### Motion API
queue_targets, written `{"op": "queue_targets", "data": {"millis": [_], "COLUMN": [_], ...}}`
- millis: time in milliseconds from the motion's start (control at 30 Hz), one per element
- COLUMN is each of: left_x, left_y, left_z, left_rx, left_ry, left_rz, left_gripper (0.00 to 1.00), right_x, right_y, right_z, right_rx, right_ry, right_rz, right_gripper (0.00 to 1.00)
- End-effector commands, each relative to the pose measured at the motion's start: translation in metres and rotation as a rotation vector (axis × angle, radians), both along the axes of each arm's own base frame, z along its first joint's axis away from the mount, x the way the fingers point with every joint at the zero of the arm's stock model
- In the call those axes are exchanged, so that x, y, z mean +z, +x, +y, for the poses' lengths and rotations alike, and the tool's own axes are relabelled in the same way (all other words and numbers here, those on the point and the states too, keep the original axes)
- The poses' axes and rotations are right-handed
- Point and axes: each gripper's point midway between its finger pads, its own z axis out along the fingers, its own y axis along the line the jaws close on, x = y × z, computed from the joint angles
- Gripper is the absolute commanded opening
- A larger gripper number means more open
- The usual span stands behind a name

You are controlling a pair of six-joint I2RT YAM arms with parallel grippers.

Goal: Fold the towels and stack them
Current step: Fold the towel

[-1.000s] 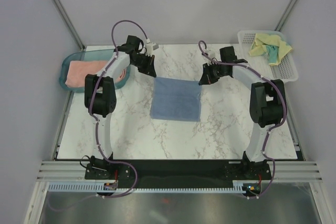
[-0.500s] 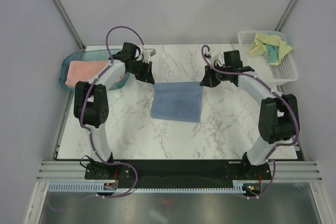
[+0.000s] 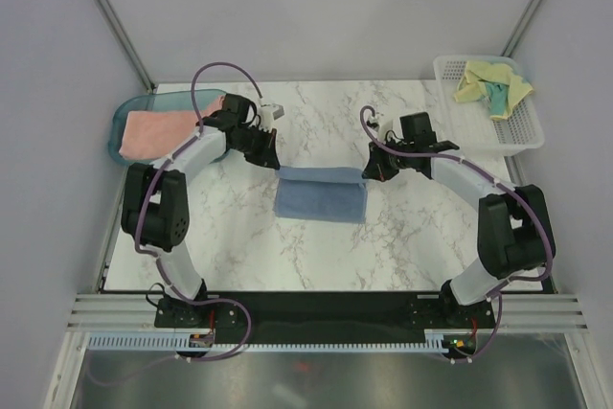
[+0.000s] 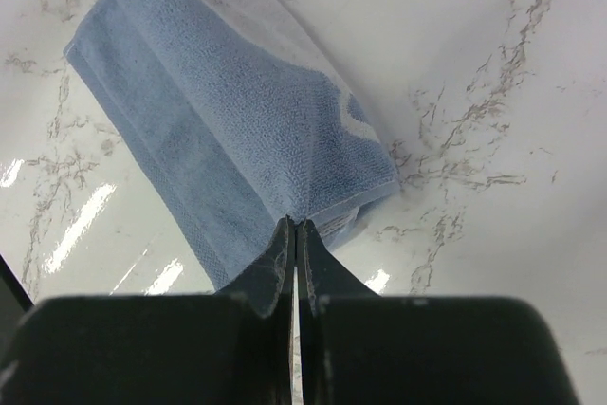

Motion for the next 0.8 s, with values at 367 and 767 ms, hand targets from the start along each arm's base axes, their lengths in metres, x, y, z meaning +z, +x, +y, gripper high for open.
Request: {"op": "queue_targets", "data": {"millis": [367, 767], "left_x": [0.017, -0.014], "left_y": [-0.042, -0.077], "left_z": [-0.001, 0.004], "left_rx": [0.036, 0.048], "left_ry": [-0.003, 0.104], "left_rz": [-0.049, 0.016], "left_gripper": [0.02, 0.02], "right_x": [0.018, -0.023], "right_y": [-0.033, -0.064], "right_z": [0.016, 0.009], "right_rx": [-0.039, -0.131], "right_ry": [0.040, 0.018], "right_rz": [-0.021, 0.120], "right_gripper": [0.00, 0.00]}}
